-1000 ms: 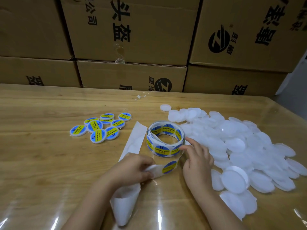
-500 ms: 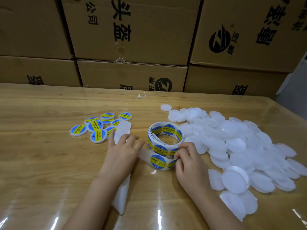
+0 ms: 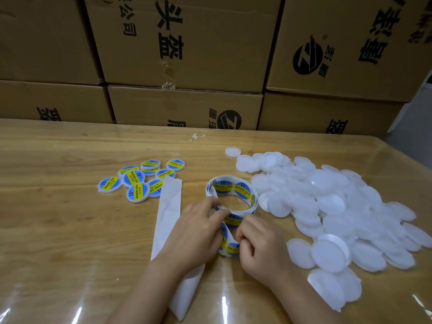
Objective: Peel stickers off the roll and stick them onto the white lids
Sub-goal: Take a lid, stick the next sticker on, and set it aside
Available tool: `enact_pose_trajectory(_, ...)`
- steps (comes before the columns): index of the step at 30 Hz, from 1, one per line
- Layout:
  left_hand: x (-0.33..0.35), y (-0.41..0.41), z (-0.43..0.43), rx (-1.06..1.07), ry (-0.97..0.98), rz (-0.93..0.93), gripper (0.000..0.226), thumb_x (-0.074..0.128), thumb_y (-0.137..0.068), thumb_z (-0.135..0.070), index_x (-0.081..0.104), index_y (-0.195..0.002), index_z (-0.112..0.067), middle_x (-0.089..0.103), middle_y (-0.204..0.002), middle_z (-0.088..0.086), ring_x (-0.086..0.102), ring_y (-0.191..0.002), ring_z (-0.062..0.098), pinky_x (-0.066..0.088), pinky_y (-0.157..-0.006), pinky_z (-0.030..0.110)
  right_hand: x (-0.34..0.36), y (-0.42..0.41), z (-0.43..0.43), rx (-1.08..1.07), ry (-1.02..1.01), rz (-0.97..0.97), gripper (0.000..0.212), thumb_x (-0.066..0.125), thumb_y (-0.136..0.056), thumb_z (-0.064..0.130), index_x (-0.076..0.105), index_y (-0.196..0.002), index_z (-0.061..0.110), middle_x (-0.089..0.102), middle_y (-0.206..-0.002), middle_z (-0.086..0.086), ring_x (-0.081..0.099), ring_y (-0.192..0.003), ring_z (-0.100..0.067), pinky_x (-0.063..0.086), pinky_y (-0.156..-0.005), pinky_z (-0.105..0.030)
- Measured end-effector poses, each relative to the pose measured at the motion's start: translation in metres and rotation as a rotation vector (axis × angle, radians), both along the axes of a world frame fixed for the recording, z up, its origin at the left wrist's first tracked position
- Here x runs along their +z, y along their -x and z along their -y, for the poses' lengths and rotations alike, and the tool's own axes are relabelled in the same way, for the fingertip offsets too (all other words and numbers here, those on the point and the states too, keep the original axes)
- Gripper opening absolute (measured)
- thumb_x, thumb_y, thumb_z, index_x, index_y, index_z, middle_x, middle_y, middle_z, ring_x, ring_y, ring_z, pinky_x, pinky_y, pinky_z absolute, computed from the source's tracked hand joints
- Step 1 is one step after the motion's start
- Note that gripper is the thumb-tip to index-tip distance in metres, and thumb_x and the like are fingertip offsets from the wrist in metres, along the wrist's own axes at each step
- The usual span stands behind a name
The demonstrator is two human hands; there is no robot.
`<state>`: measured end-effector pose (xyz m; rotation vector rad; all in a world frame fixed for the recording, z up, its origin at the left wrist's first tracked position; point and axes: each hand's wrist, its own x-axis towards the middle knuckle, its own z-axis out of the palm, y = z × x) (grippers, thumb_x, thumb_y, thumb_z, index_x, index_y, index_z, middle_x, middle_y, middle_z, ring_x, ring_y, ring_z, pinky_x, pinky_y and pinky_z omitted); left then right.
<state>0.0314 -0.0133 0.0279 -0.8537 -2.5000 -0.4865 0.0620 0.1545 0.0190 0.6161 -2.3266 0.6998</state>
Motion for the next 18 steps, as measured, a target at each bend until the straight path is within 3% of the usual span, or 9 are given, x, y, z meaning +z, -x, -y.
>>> enact_pose_trajectory(3,-0.004,0.003,-0.001,0.050,0.071,-0.040,0.050,0.074,-0.060,-0.006,0.068,-0.109,-0.011,0.064,-0.116,0.012,0.063,-0.107,0.032,0.045,-0.094,0.054,0.001,-0.003,0.004,0.122,-0.013,0.010,0.011,0.040,-0.065,0.001,0.048,-0.061,0.007,0.044,-0.063,-0.002,0.037,-0.056,-0.016,0.033,-0.048,-0.030)
enact_pose_trajectory(7,-0.005,0.002,0.002,0.137,0.134,0.014,0.050,0.071,-0.071,-0.012,0.063,-0.121,-0.011,0.056,-0.135,0.005,0.051,-0.125,0.029,0.035,-0.100,0.061,0.003,-0.005,0.009,0.195,-0.014,0.016,0.014,0.042,-0.066,-0.003,0.050,-0.062,0.008,0.043,-0.066,-0.002,0.036,-0.059,-0.015,0.030,-0.052,-0.025)
enact_pose_trajectory(9,-0.004,0.002,0.004,0.160,0.088,0.036,0.046,0.068,-0.074,-0.010,0.064,-0.120,-0.013,0.056,-0.135,0.003,0.053,-0.124,0.030,0.033,-0.101,0.061,0.001,-0.004,0.008,0.157,-0.021,0.000,0.015,0.043,-0.068,-0.002,0.054,-0.064,0.007,0.047,-0.067,-0.002,0.040,-0.059,-0.016,0.033,-0.052,-0.024)
enact_pose_trajectory(12,0.001,0.002,0.008,0.177,-0.012,0.043,0.031,0.074,-0.069,-0.006,0.070,-0.098,-0.016,0.064,-0.123,0.005,0.064,-0.105,0.029,0.035,-0.097,0.060,-0.002,0.002,0.002,-0.020,-0.030,0.002,0.023,0.041,-0.069,0.004,0.063,-0.069,0.010,0.055,-0.069,0.000,0.049,-0.061,-0.016,0.038,-0.052,-0.022)
enact_pose_trajectory(15,0.010,0.003,0.014,0.195,-0.063,0.054,0.035,0.072,-0.061,0.006,0.071,-0.089,-0.015,0.066,-0.115,0.005,0.066,-0.097,0.028,0.037,-0.098,0.052,-0.004,0.006,-0.002,-0.186,-0.026,0.037,0.025,0.038,-0.071,0.011,0.062,-0.067,0.013,0.056,-0.066,0.004,0.052,-0.059,-0.015,0.029,-0.050,-0.016)
enact_pose_trajectory(18,0.027,0.004,0.015,0.129,-0.242,0.059,0.049,0.059,-0.059,0.021,0.071,-0.093,-0.011,0.066,-0.114,0.004,0.064,-0.099,0.024,0.041,-0.086,0.031,-0.004,0.009,-0.005,-0.273,-0.022,0.028,0.023,0.036,-0.071,0.012,0.057,-0.062,0.012,0.053,-0.062,0.003,0.051,-0.055,-0.020,0.034,-0.044,-0.024)
